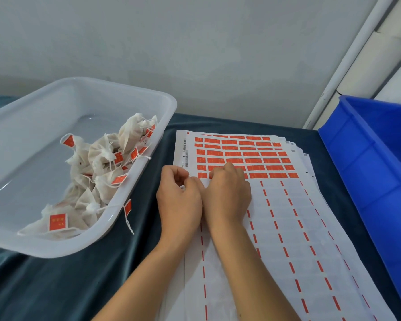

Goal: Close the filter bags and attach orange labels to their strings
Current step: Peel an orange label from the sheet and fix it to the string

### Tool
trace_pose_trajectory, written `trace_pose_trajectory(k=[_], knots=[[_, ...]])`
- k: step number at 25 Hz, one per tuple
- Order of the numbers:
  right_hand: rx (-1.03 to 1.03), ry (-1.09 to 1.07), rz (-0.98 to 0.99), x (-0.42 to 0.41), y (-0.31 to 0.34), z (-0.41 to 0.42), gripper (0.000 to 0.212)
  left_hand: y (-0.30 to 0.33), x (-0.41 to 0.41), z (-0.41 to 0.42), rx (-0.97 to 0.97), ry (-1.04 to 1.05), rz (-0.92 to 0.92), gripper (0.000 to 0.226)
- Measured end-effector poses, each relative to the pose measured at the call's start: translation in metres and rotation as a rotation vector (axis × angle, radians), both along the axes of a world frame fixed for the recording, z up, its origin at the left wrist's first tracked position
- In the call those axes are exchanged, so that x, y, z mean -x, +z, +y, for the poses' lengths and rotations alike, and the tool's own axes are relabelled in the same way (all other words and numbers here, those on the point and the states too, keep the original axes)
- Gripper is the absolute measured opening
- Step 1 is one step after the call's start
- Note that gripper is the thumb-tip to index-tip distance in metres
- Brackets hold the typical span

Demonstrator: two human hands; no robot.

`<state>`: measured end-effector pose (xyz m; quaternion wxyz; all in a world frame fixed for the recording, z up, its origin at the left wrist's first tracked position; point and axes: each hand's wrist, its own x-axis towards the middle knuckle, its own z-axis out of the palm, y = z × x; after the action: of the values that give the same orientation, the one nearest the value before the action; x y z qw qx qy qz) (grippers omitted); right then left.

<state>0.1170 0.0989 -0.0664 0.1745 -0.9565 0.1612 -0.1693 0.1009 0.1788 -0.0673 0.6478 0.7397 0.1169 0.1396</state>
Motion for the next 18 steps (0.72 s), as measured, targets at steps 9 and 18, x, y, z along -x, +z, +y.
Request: trace_pose_trajectory(k=[9, 18], knots=[[0.017, 0.097, -0.002, -0.007, 0.006, -0.006, 0.041, 0.0, 0.001, 0.001, -0.03, 0.004, 0.006, 0.014], [-0.05, 0.174, -0.114, 0.0, -0.013, -0.019, 0.043, 0.0, 0.0, 0.0, 0.005, -0.041, -0.031, 0.022]])
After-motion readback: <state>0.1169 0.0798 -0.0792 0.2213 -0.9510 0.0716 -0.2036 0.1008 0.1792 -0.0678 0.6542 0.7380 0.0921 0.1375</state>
